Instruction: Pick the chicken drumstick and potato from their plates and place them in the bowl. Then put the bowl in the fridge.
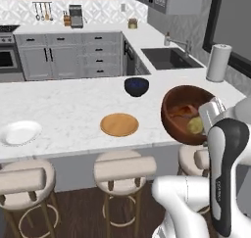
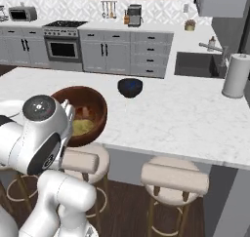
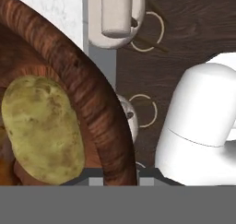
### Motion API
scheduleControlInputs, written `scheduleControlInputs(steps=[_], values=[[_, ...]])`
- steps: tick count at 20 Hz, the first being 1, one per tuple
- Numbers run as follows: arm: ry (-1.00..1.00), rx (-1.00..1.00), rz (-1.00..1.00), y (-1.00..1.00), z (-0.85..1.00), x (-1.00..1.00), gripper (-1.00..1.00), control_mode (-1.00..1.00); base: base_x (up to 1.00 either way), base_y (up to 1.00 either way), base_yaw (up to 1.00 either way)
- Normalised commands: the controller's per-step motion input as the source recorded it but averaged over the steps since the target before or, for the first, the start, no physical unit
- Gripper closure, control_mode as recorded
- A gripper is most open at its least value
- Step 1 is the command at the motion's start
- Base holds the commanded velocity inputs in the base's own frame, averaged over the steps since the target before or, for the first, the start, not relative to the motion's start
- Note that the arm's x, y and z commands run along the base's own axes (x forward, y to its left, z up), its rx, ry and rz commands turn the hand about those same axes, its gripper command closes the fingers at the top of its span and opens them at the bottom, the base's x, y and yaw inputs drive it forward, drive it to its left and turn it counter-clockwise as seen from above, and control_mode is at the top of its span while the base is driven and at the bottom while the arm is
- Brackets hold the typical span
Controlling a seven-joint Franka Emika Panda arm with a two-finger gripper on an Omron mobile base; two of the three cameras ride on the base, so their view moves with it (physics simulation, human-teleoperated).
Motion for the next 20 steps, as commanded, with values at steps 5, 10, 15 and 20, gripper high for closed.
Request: scheduleControlInputs(steps=[5,10,15,20], values=[[0.0,0.0,0.0,0.0,0.0,0.0,1.0,1.0,-0.76,1.0,0.21],[0.0,0.0,0.0,0.0,0.0,0.0,1.0,1.0,-0.26,1.0,0.29],[0.0,0.0,0.0,0.0,0.0,0.0,1.0,1.0,-0.01,1.0,0.28],[0.0,0.0,0.0,0.0,0.0,0.0,1.0,1.0,0.0,1.0,0.32]])
